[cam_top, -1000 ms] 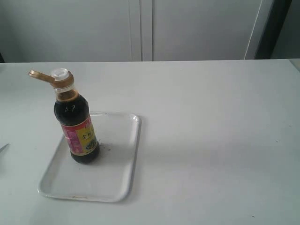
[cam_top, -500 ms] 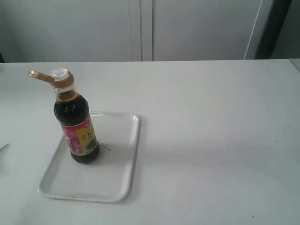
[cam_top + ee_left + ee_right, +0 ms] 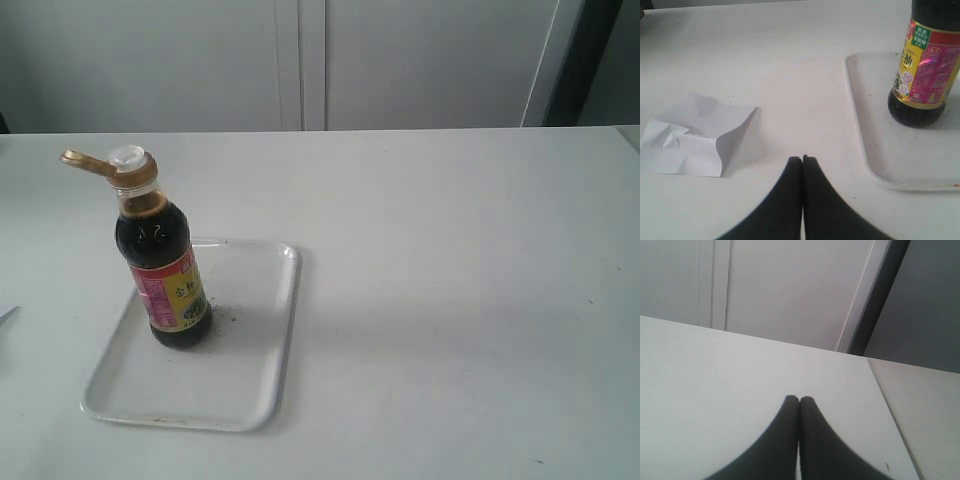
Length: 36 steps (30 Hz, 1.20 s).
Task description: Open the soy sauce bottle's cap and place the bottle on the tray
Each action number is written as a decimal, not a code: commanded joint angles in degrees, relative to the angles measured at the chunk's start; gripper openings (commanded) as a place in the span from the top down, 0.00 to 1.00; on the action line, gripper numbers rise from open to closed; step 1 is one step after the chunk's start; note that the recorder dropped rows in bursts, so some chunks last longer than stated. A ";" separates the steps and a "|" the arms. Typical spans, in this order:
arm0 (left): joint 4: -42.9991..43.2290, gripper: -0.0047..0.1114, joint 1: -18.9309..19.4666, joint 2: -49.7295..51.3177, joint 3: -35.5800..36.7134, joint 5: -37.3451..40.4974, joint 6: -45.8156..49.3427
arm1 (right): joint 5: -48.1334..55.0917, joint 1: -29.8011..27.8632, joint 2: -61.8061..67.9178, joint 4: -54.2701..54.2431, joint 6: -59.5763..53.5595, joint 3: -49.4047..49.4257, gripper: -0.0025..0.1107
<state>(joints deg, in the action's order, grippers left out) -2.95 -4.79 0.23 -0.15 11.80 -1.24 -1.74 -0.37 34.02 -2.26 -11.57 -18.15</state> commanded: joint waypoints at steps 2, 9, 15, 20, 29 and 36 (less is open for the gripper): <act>-0.58 0.96 0.12 -0.23 0.15 0.17 -0.26 | -0.40 -0.19 -0.30 -0.55 -0.23 0.19 0.98; -0.58 0.96 0.12 -0.23 0.15 0.17 -0.26 | -0.40 -0.19 -0.30 -0.55 -0.23 0.19 0.98; -0.58 0.96 0.12 -0.23 0.15 0.17 -0.26 | -0.40 -0.19 -0.30 -0.55 -0.23 0.19 0.98; -0.58 0.96 0.12 -0.23 0.15 0.17 -0.26 | -0.40 -0.19 -0.30 -0.55 -0.23 0.19 0.98; -0.58 0.96 0.12 -0.23 0.15 0.17 -0.26 | -1.42 -0.19 -0.30 -0.54 1.44 0.19 0.98; -0.58 0.96 0.12 -0.23 0.15 0.17 -0.26 | -0.93 -0.19 -4.87 6.84 13.51 1.34 0.98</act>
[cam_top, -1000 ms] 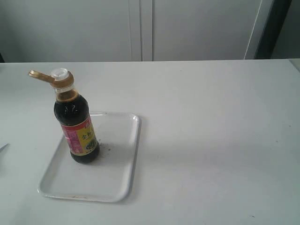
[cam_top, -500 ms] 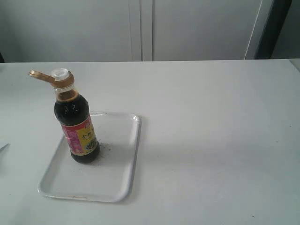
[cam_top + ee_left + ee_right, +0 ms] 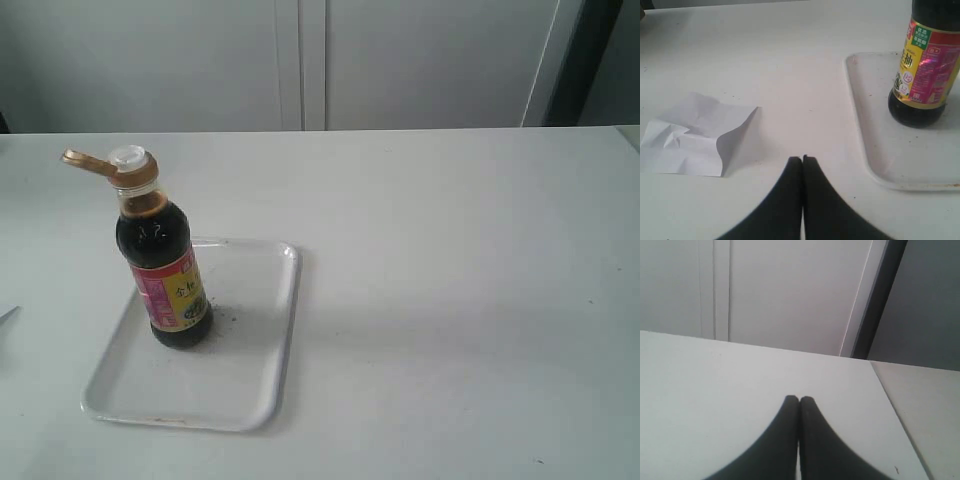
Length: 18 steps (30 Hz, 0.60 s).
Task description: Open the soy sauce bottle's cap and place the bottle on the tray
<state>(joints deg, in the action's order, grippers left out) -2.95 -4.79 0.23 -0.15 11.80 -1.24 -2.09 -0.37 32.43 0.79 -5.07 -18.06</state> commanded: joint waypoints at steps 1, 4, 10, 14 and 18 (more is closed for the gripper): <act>-0.58 0.96 0.12 -0.23 0.15 0.17 -0.26 | -0.58 -0.19 -4.37 3.78 7.28 1.87 0.98; -0.58 0.96 0.12 -0.23 0.15 0.17 -0.26 | -0.58 -0.19 -7.50 3.78 7.28 4.26 0.98; -0.58 0.96 0.12 -0.23 0.15 0.17 -0.26 | 4.15 -0.19 -14.02 3.78 7.95 7.60 0.98; -0.58 0.96 0.12 -0.23 0.15 0.17 -0.26 | 5.27 -0.19 -18.56 3.78 7.95 10.04 0.98; -0.58 0.96 0.12 -0.23 0.15 0.17 -0.12 | 6.42 -0.19 -23.26 3.78 7.95 13.03 0.98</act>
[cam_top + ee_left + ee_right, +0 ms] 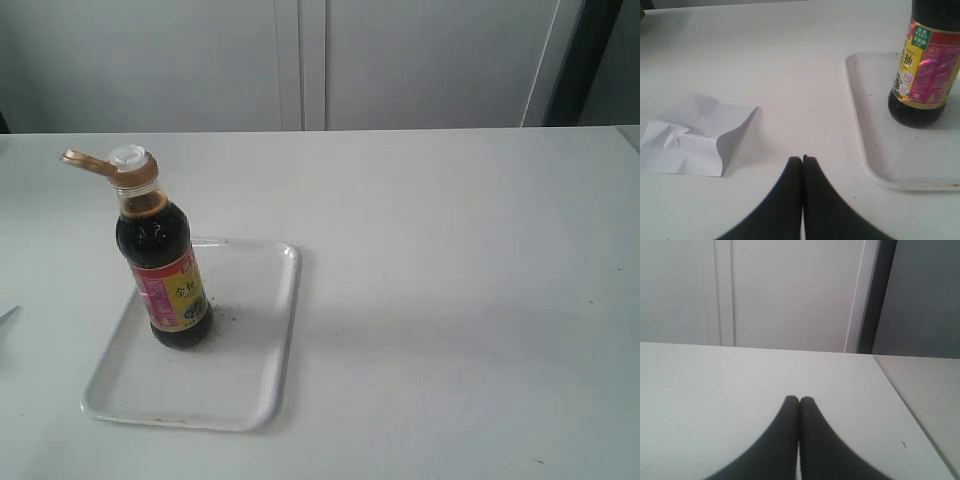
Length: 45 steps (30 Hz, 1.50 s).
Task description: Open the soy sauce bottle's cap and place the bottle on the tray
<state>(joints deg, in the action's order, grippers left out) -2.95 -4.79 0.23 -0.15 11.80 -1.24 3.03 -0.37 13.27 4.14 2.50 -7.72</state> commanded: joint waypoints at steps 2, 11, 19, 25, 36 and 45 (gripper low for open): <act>-0.58 0.96 0.12 -0.23 0.15 0.17 -0.12 | 2.11 -0.19 -5.99 0.23 0.38 3.80 0.98; -0.58 0.96 0.12 -0.23 0.15 0.17 -0.12 | 6.37 -0.19 -13.27 -0.50 0.38 7.41 0.98; -0.58 0.96 0.12 -0.23 0.15 0.17 -0.12 | 8.73 -0.19 -13.27 -0.91 -1.36 7.72 0.98; -0.58 0.96 0.12 -0.23 0.15 0.17 -0.12 | 12.62 -0.19 -13.27 -0.91 -2.50 7.72 0.98; -0.58 0.96 0.12 -0.23 0.15 0.17 -0.12 | 17.01 -0.19 -13.27 -1.21 -2.50 7.72 0.98; -0.58 0.96 0.12 -0.23 0.15 0.17 -0.12 | 17.01 -0.19 -13.27 -1.21 -2.50 7.72 0.98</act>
